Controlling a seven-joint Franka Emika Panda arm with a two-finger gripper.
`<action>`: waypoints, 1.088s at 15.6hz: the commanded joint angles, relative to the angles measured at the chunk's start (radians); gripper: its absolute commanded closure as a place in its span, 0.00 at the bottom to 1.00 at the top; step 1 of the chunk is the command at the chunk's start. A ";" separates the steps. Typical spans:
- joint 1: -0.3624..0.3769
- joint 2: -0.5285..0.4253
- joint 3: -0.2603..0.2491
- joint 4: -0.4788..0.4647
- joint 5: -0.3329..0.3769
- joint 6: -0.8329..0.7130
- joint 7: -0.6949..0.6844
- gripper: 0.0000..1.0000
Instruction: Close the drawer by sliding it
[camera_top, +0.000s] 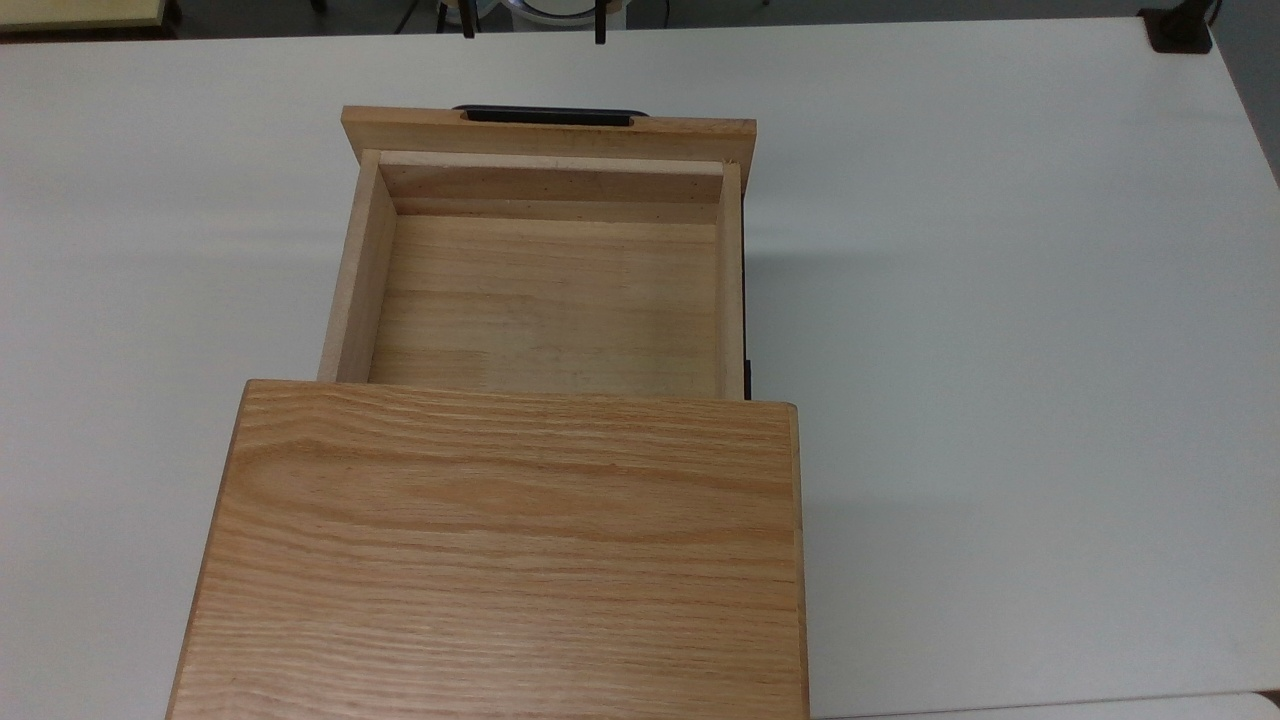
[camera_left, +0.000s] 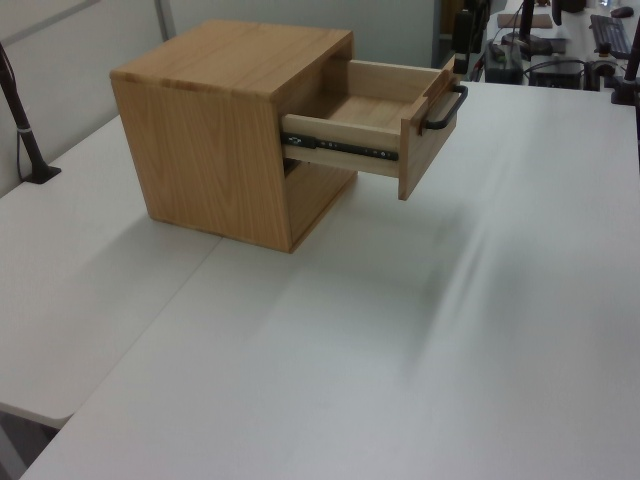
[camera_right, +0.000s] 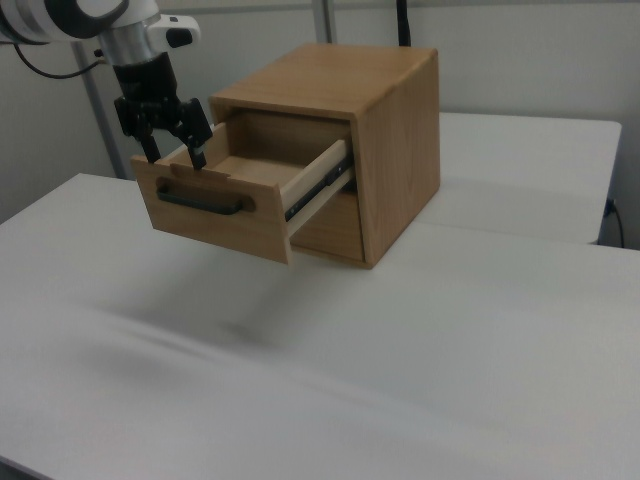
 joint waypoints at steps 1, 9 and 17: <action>0.003 -0.027 -0.003 -0.024 0.018 -0.027 -0.015 0.00; 0.003 -0.028 -0.003 -0.035 0.018 -0.027 -0.007 0.00; -0.012 -0.045 -0.006 -0.038 0.018 -0.104 -0.199 0.00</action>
